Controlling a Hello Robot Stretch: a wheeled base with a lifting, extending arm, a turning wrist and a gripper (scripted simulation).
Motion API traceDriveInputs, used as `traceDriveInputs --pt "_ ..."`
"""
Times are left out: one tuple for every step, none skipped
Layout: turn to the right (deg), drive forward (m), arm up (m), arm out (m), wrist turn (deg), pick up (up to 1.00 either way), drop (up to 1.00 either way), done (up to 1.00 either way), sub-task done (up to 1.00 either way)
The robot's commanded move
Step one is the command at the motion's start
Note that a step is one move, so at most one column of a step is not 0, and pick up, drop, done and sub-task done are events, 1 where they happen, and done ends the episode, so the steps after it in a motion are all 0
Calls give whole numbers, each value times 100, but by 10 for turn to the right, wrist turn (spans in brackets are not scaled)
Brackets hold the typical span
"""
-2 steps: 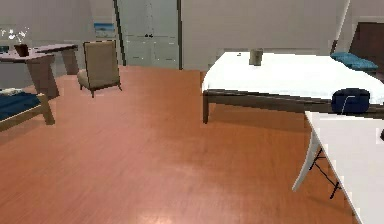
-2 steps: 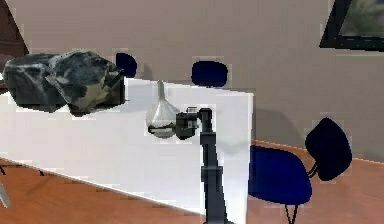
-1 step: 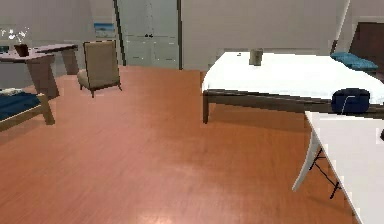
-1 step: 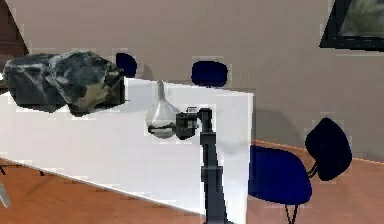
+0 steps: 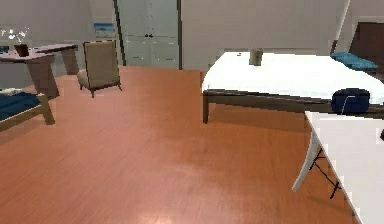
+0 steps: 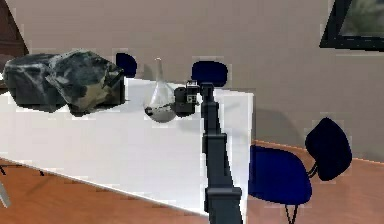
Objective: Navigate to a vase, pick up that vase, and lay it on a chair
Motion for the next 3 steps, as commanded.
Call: traceDriveInputs --pt "0 0 14 0 0 0 0 0 0" --pt "0 0 0 0 -450 0 0 0 0" --pt "0 0 0 0 -450 0 0 0 0"
